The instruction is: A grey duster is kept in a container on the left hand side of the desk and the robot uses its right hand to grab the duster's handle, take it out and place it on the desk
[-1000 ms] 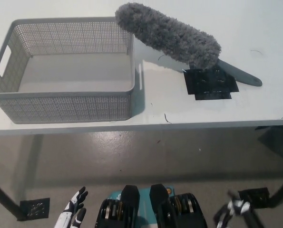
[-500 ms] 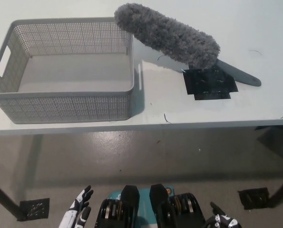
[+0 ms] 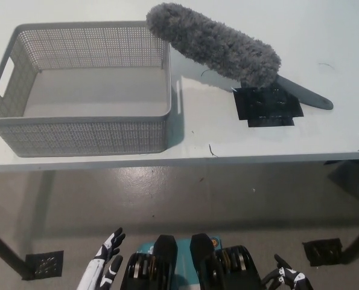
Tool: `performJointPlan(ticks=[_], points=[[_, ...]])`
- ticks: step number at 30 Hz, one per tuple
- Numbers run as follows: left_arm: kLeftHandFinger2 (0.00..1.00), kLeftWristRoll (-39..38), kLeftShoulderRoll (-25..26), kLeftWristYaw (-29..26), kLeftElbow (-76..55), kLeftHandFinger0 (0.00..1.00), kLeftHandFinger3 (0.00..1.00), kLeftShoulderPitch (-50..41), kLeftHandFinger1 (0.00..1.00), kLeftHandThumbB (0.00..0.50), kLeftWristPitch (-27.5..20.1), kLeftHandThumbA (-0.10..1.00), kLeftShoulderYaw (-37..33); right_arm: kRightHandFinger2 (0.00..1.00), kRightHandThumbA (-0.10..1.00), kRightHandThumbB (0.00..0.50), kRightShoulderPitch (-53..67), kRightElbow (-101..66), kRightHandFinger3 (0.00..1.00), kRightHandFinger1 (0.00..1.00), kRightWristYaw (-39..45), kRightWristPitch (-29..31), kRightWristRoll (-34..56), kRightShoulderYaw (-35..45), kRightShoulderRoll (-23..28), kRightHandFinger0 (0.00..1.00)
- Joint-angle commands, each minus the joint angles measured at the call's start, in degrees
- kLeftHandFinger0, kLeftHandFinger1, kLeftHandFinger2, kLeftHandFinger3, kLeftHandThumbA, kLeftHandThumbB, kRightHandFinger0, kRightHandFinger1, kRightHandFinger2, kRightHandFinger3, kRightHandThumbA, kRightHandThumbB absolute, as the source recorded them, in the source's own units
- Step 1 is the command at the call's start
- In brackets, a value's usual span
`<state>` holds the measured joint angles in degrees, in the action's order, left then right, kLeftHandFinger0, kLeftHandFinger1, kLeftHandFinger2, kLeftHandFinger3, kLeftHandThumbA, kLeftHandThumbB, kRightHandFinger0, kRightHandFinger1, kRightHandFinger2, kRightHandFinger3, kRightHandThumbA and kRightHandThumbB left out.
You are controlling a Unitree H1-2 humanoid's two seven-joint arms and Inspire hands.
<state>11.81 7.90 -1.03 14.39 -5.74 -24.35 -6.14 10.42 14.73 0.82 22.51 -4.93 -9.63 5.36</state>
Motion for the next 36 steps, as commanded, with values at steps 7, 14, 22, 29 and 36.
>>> performJointPlan(ticks=[7, 14, 22, 29, 36], points=[[1.00, 0.0, 0.6, -1.5, -1.1, 1.00, 1.00, 0.8, 1.00, 0.095, -2.6, 0.96, -0.2, 1.00, 1.00, 0.240, -1.3, -0.7, 1.00, 1.00, -1.7, 4.4, -0.9, -1.0, 0.5, 1.00], [1.00, 0.0, 0.3, -1.4, -1.1, 1.00, 1.00, 0.7, 1.00, 0.115, -2.6, 0.96, 0.1, 1.00, 1.00, 0.235, -1.5, -0.9, 1.00, 1.00, -2.9, 4.4, -2.2, -1.9, 0.9, 1.00], [1.00, 0.3, 0.3, -1.3, -1.4, 1.00, 1.00, 0.6, 1.00, 0.124, -2.6, 0.96, 0.2, 1.00, 1.00, 0.263, -1.8, -0.8, 1.00, 1.00, -3.3, 4.4, -2.5, -2.2, 1.1, 1.00], [1.00, 0.2, 0.2, -1.3, -1.4, 1.00, 1.00, 1.0, 1.00, 0.121, -2.6, 0.94, 0.5, 1.00, 1.00, 0.250, -2.7, -0.3, 1.00, 1.00, -4.6, 4.4, -3.7, -3.1, 1.7, 1.00], [1.00, 0.2, 0.3, -1.3, -1.3, 1.00, 1.00, 1.5, 1.00, 0.140, -2.6, 0.94, 0.5, 1.00, 1.00, 0.242, -3.6, -0.2, 1.00, 1.00, -5.5, 4.4, -4.1, -3.9, 2.2, 1.00]])
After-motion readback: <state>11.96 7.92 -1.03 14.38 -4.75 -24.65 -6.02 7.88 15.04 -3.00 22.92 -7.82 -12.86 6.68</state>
